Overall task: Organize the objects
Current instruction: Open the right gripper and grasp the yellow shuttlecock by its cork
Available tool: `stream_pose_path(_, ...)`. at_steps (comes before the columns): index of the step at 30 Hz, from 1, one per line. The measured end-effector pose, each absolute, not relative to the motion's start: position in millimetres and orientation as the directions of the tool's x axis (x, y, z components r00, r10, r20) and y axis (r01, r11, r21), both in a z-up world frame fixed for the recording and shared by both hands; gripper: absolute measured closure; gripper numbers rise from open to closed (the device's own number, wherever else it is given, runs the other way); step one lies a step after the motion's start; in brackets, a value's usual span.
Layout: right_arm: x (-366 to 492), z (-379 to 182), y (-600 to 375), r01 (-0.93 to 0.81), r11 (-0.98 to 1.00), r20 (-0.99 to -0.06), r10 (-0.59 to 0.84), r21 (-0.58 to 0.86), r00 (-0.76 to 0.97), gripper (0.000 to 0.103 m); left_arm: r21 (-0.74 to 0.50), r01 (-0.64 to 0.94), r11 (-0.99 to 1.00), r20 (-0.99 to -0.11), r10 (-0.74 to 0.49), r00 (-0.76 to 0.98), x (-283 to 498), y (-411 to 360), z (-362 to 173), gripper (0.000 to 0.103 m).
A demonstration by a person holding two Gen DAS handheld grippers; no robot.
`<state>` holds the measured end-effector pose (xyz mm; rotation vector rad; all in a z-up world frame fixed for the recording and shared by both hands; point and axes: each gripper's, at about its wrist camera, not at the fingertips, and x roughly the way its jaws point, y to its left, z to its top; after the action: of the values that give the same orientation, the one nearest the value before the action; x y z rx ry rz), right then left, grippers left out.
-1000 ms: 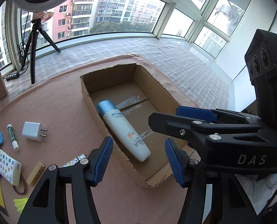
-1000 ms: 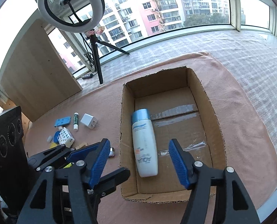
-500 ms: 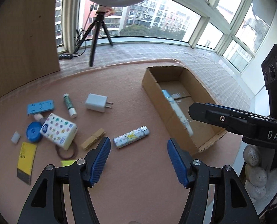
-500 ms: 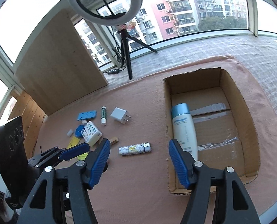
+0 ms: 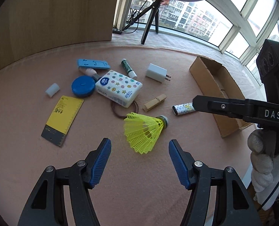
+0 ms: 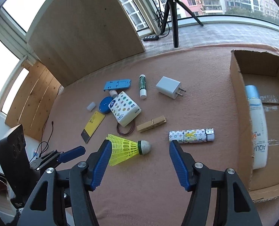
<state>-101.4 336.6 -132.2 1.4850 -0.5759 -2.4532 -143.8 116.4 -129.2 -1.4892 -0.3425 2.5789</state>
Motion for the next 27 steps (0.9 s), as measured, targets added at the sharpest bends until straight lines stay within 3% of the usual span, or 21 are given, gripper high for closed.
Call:
stream_pose_path(10, -125, -185, 323, -0.09, -0.858, -0.821, -0.446, 0.505, -0.357, 0.067, -0.311, -0.022, -0.95, -0.835, 0.284, -0.471, -156, 128, -145, 0.04)
stream_pose_path(12, -127, -193, 322, -0.101, -0.846, -0.817, -0.466, 0.524, -0.34, 0.07, -0.318, -0.033, -0.947, -0.836, 0.297, -0.462, -160, 132, -148, 0.051)
stream_pose_path(15, -129, -197, 322, -0.109, -0.841, -0.817, -0.472, 0.53, -0.333, 0.071, -0.323, -0.047, -0.945, -0.84, 0.309, -0.446, -164, 137, -154, 0.059)
stream_pose_path(22, -130, -202, 325, -0.123, -0.833, -0.815, -0.479, 0.539, -0.327, 0.072, -0.338, -0.054, -0.94, -0.841, 0.327, -0.432, -174, 143, -162, 0.062)
stream_pose_path(27, -133, -206, 326, -0.147, -0.819, -0.806, -0.485, 0.554, -0.339, 0.075, -0.36, -0.065, -0.931, -0.838, 0.353, -0.415, -185, 144, -169, 0.082)
